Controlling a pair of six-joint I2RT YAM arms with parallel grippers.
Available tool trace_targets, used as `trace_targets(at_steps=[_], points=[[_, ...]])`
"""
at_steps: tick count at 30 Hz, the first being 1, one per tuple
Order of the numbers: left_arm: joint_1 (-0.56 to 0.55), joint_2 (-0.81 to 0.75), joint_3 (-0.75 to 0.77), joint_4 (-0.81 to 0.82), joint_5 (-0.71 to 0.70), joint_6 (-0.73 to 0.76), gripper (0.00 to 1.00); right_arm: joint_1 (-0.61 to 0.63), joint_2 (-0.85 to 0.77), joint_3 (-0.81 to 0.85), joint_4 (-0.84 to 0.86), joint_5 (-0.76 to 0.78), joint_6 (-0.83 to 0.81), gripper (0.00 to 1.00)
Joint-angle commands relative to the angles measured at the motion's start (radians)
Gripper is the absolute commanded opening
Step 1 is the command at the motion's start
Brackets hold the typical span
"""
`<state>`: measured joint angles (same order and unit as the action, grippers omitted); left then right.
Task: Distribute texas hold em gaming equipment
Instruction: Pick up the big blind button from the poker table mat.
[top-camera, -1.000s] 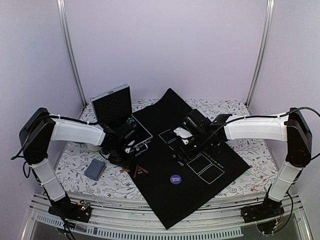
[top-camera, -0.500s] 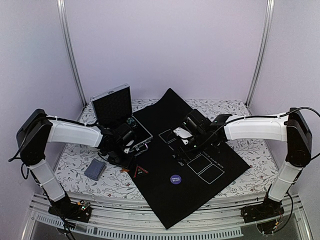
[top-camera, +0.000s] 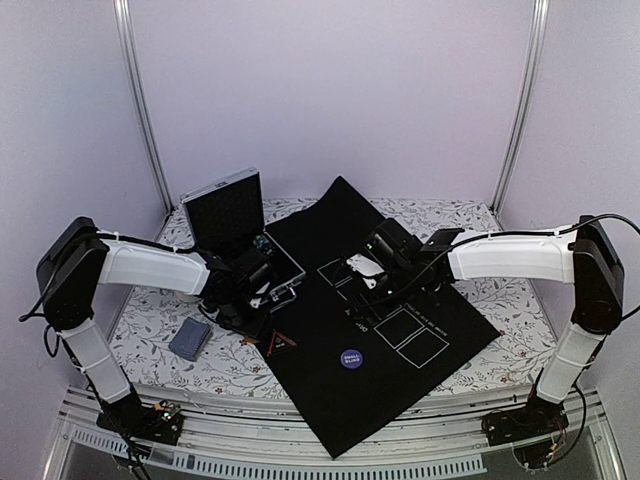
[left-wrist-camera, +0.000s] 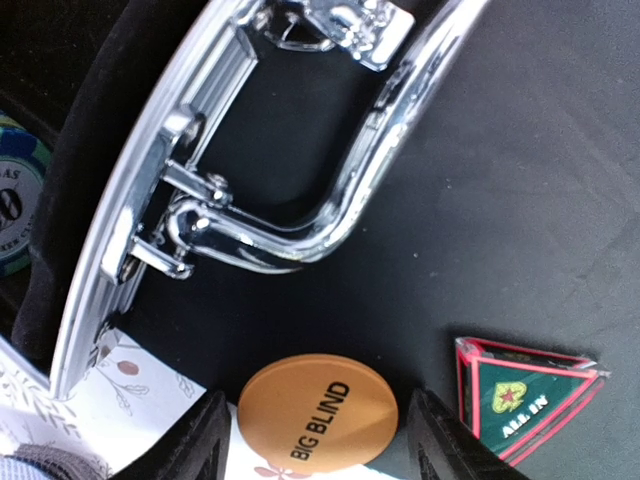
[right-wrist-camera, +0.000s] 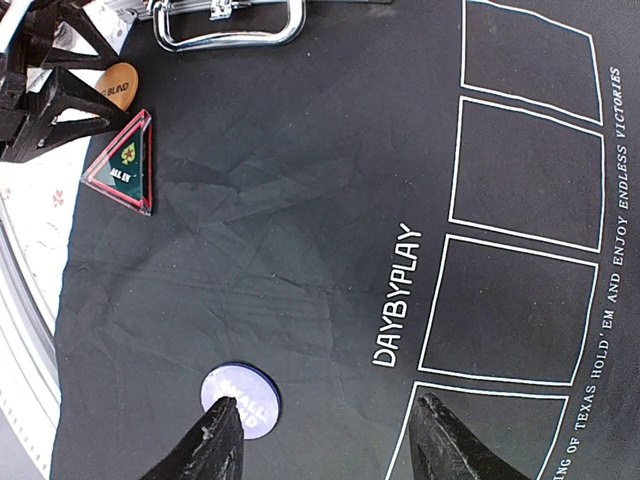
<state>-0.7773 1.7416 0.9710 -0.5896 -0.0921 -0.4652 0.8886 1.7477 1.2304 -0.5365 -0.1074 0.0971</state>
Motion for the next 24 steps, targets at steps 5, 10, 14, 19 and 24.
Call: trace_targets(at_steps=[5, 10, 14, 19, 24], points=[[-0.013, 0.093, -0.053, -0.147, 0.025, -0.029, 0.58, -0.008, -0.004, -0.036, 0.021, -0.001, 0.009, 0.59], [-0.026, 0.094, -0.052, -0.147, 0.007, -0.037, 0.53, -0.007, -0.009, -0.036, 0.022, -0.002, 0.011, 0.59], [-0.031, 0.062, -0.051, -0.147, -0.014, -0.049, 0.49, -0.008, -0.011, -0.035, 0.022, -0.003, 0.012, 0.59], [-0.038, 0.009, -0.045, -0.160, -0.057, -0.055, 0.48, -0.008, -0.014, -0.031, 0.023, -0.007, 0.016, 0.59], [-0.044, -0.023, -0.032, -0.181, -0.077, -0.060, 0.47, -0.007, -0.013, -0.029, 0.015, -0.004, 0.016, 0.59]])
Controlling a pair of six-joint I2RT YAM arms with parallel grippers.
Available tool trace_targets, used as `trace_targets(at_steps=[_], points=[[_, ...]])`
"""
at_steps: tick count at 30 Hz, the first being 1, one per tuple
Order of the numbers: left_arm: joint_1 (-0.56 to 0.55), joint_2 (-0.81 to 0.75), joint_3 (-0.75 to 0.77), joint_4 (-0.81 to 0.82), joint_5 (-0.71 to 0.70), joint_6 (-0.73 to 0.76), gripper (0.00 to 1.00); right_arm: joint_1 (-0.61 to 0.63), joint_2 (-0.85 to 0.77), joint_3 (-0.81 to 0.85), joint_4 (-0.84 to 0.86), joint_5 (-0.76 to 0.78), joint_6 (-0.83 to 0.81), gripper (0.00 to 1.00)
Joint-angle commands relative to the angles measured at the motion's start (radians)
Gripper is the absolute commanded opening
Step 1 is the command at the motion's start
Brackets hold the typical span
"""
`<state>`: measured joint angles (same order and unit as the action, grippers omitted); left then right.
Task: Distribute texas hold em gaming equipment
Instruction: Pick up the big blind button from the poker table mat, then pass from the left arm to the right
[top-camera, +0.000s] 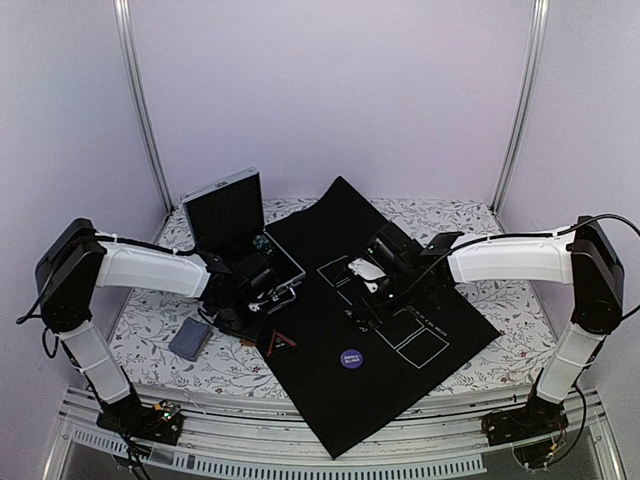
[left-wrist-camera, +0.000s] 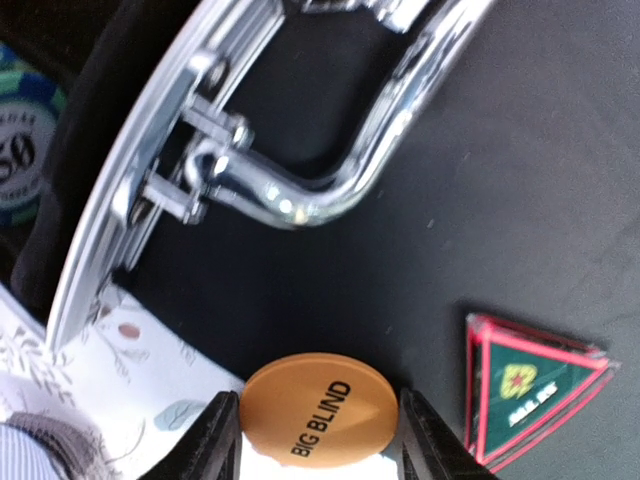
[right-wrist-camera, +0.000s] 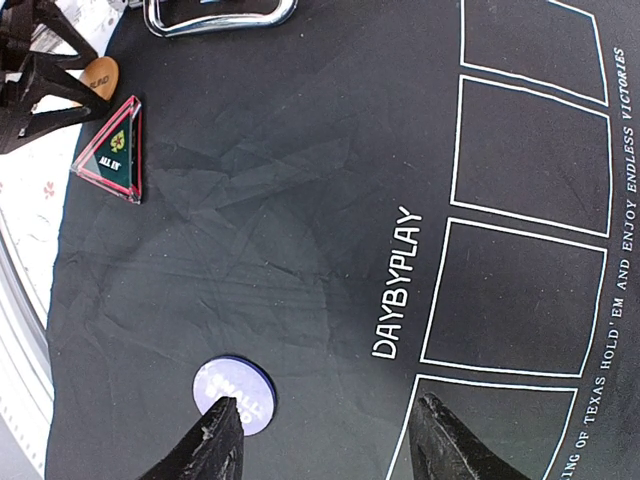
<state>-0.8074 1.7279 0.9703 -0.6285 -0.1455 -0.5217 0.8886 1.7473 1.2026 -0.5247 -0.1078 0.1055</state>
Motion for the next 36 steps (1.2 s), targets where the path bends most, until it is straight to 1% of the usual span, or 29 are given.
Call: trace_targets(at_steps=[1, 10, 18, 20, 27, 31, 34, 36], points=[[-0.016, -0.016, -0.030, -0.144, -0.024, -0.005, 0.47, -0.008, -0.013, -0.001, 0.001, -0.004, 0.008, 0.59], [-0.062, -0.069, 0.022, -0.163, -0.038, 0.013, 0.47, -0.007, -0.023, -0.001, 0.008, -0.015, 0.013, 0.59], [-0.114, -0.097, 0.073, -0.150, -0.056, 0.065, 0.48, -0.053, -0.058, -0.011, 0.052, -0.115, 0.040, 0.59], [-0.132, -0.099, 0.091, -0.143, -0.059, 0.089, 0.48, -0.070, -0.071, -0.018, 0.070, -0.160, 0.047, 0.59], [-0.214, -0.107, 0.190, -0.112, -0.101, 0.170, 0.47, -0.173, -0.119, -0.056, 0.187, -0.405, 0.132, 0.59], [-0.264, -0.108, 0.235, -0.067, -0.114, 0.224, 0.47, -0.176, -0.108, -0.047, 0.238, -0.493, 0.180, 0.58], [-0.303, -0.101, 0.269, -0.039, -0.137, 0.263, 0.47, -0.176, -0.084, -0.046, 0.316, -0.614, 0.219, 0.58], [-0.326, -0.099, 0.280, -0.016, -0.157, 0.295, 0.48, -0.176, -0.067, -0.057, 0.396, -0.697, 0.283, 0.56]])
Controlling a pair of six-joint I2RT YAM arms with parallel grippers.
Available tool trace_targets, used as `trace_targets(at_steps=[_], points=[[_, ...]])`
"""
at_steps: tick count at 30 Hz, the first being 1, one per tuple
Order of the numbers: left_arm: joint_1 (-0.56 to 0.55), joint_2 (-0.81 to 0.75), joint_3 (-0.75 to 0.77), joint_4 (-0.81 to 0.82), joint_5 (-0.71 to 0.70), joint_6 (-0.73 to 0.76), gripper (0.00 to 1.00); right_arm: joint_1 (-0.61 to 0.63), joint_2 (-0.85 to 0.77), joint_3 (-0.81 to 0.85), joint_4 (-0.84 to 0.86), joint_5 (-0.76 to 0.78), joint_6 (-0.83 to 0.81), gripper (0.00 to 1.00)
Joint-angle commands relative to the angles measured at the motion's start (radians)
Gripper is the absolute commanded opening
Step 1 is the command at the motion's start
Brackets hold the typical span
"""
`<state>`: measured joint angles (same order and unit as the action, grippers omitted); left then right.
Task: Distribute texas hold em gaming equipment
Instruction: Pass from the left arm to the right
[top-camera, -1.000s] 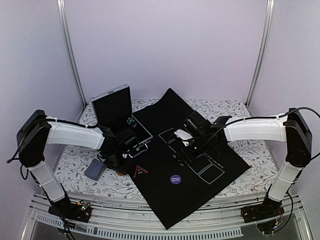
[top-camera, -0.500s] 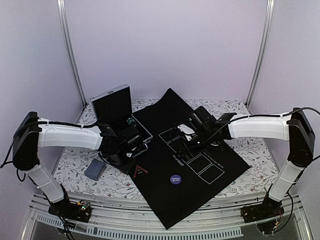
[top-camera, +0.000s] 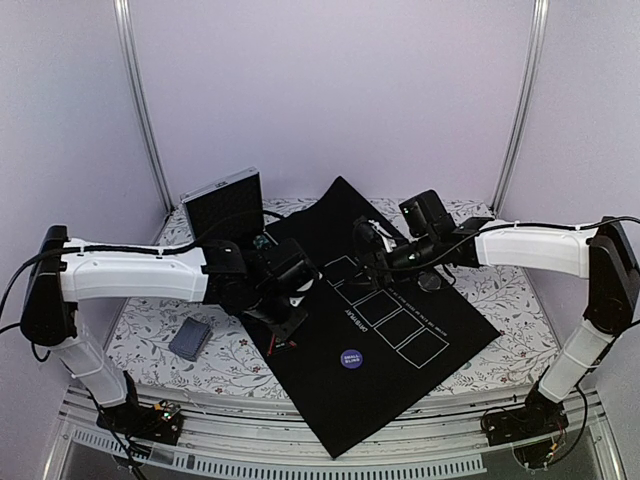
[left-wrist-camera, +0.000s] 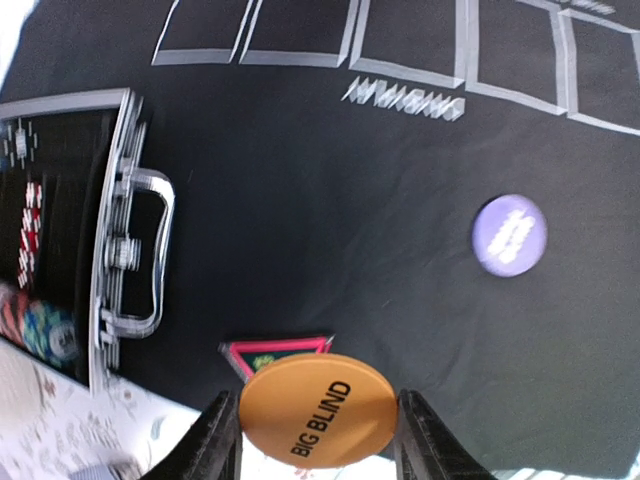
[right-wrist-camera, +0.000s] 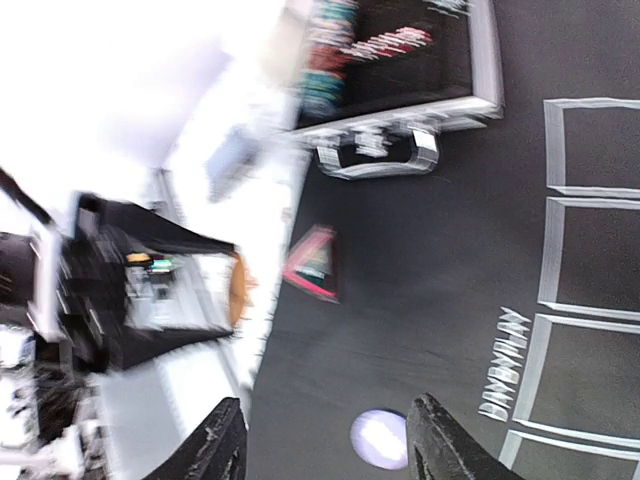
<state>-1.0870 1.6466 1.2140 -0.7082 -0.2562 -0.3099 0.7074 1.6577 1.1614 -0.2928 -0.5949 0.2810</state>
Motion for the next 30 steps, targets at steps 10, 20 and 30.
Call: trace_targets(at_steps=[10, 20, 30], points=[[-0.078, -0.014, 0.071, 0.133, -0.092, 0.148, 0.48, 0.020, 0.097, -0.055, 0.370, -0.324, 0.290, 0.49], [-0.080, 0.009, 0.103, 0.147, -0.130, 0.170, 0.48, 0.064, 0.164, -0.034, 0.403, -0.369, 0.308, 0.48], [-0.081, 0.021, 0.111, 0.148, -0.121, 0.172, 0.48, 0.078, 0.215, -0.008, 0.445, -0.405, 0.332, 0.35]])
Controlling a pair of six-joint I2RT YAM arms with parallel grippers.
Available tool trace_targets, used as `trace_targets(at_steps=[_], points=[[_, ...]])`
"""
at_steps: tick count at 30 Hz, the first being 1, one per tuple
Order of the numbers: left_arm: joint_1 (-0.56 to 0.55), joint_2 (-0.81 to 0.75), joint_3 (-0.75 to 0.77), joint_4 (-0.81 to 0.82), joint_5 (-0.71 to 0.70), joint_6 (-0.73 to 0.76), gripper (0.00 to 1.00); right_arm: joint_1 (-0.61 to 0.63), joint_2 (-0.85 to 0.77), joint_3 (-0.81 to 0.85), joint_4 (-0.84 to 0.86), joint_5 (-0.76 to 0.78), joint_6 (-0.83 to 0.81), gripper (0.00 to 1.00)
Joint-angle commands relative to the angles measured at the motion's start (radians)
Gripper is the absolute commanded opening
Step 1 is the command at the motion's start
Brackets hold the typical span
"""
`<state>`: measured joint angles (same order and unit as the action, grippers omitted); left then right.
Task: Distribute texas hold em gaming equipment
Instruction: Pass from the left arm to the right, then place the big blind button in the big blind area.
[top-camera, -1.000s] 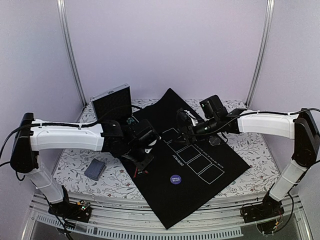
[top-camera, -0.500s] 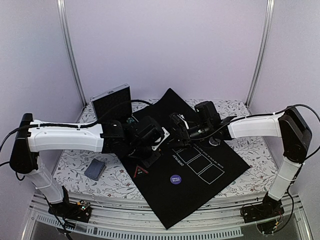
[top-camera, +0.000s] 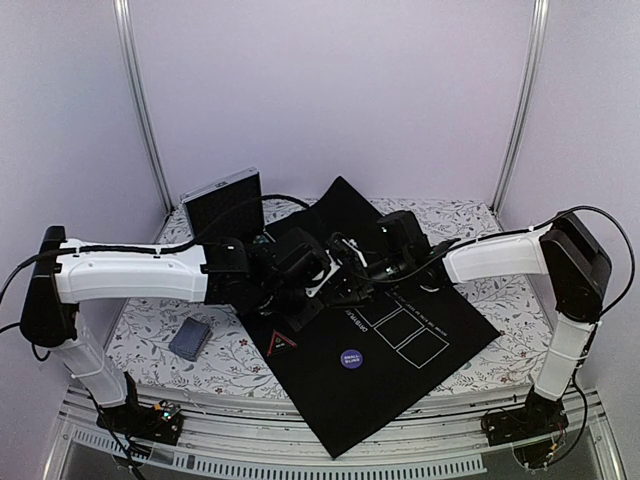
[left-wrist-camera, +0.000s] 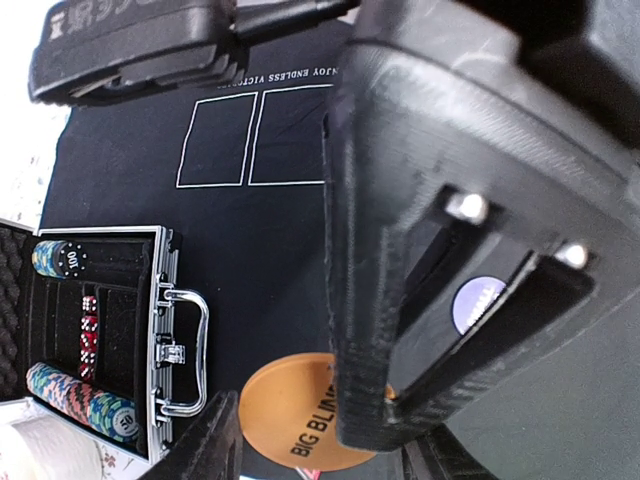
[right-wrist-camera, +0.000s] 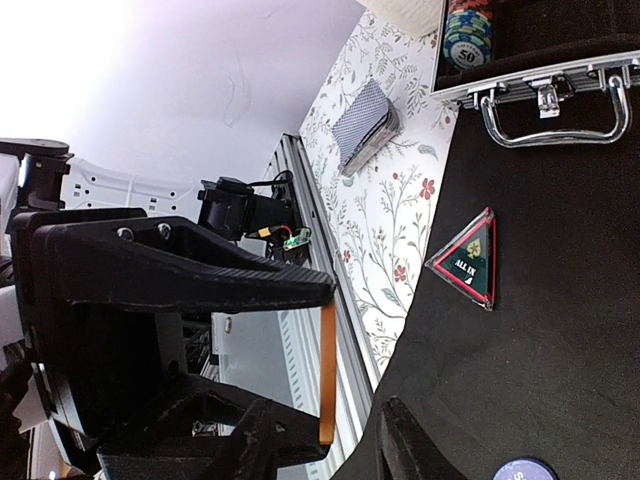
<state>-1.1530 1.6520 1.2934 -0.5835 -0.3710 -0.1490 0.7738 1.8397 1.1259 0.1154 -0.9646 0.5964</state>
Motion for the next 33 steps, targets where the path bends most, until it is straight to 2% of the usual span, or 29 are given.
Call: trace_targets(at_steps=[1, 5, 8, 10, 15, 20, 24, 29, 33], points=[[-0.016, 0.016, 0.031, 0.024, -0.005, 0.010, 0.48, 0.010, 0.037, 0.029, 0.041, -0.043, 0.020, 0.32], [-0.016, 0.010, 0.021, 0.024, -0.007, 0.011, 0.48, 0.012, 0.037, 0.031, 0.050, -0.042, 0.027, 0.22], [-0.016, 0.010, 0.017, 0.024, -0.007, 0.006, 0.48, 0.012, 0.039, 0.034, 0.052, -0.045, 0.026, 0.09], [-0.016, 0.008, 0.012, 0.024, -0.004, 0.003, 0.48, 0.012, 0.040, 0.034, 0.050, -0.045, 0.026, 0.03], [-0.015, -0.002, -0.002, 0.024, -0.007, 0.002, 0.52, 0.007, 0.033, 0.031, 0.029, -0.033, 0.014, 0.03], [-0.015, -0.018, -0.017, 0.025, 0.019, -0.020, 0.80, -0.026, 0.005, 0.028, -0.055, 0.011, -0.041, 0.02], [-0.013, -0.041, -0.040, 0.039, 0.035, -0.038, 0.94, -0.081, -0.044, 0.002, -0.118, 0.048, -0.101, 0.02], [-0.013, -0.068, -0.083, 0.043, 0.052, -0.064, 0.98, -0.191, -0.102, -0.040, -0.226, 0.097, -0.181, 0.02], [0.025, -0.098, -0.133, 0.039, 0.048, -0.113, 0.98, -0.335, -0.157, -0.095, -0.275, 0.127, -0.239, 0.02]])
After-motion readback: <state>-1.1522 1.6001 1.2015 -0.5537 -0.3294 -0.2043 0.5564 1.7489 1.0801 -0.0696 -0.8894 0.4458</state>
